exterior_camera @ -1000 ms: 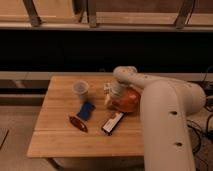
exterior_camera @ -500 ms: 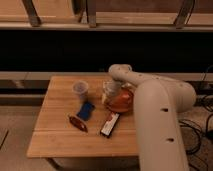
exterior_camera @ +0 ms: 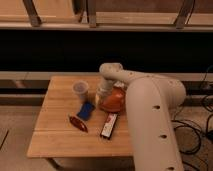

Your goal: Drag the ceramic bowl in a circle

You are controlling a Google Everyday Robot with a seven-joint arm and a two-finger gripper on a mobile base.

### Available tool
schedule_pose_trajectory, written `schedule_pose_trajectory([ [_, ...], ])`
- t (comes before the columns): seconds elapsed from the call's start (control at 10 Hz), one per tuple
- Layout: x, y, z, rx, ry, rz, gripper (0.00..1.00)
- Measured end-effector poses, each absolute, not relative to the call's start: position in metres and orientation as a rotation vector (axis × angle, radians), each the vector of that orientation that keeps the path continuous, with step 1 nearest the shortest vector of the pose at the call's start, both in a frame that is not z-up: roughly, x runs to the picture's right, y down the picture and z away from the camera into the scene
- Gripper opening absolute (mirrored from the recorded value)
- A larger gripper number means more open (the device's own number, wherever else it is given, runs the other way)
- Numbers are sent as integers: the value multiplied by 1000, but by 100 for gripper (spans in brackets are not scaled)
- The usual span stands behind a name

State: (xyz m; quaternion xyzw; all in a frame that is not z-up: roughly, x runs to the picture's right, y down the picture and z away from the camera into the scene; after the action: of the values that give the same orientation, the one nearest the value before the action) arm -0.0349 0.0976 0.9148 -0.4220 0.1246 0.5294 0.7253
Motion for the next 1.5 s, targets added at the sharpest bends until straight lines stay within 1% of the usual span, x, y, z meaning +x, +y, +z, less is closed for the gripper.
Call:
schedule_pose_trajectory([
  [0.2,-17,98,903,-894,318,1191,1],
  [0.5,36,97,887,-806,424,1281,1],
  [0.8,75,89,881,-727,497,1332,1],
  [1.1,74,74,888,-684,505,1298,1],
  [1.5,38,59,903,-690,459,1207,1],
])
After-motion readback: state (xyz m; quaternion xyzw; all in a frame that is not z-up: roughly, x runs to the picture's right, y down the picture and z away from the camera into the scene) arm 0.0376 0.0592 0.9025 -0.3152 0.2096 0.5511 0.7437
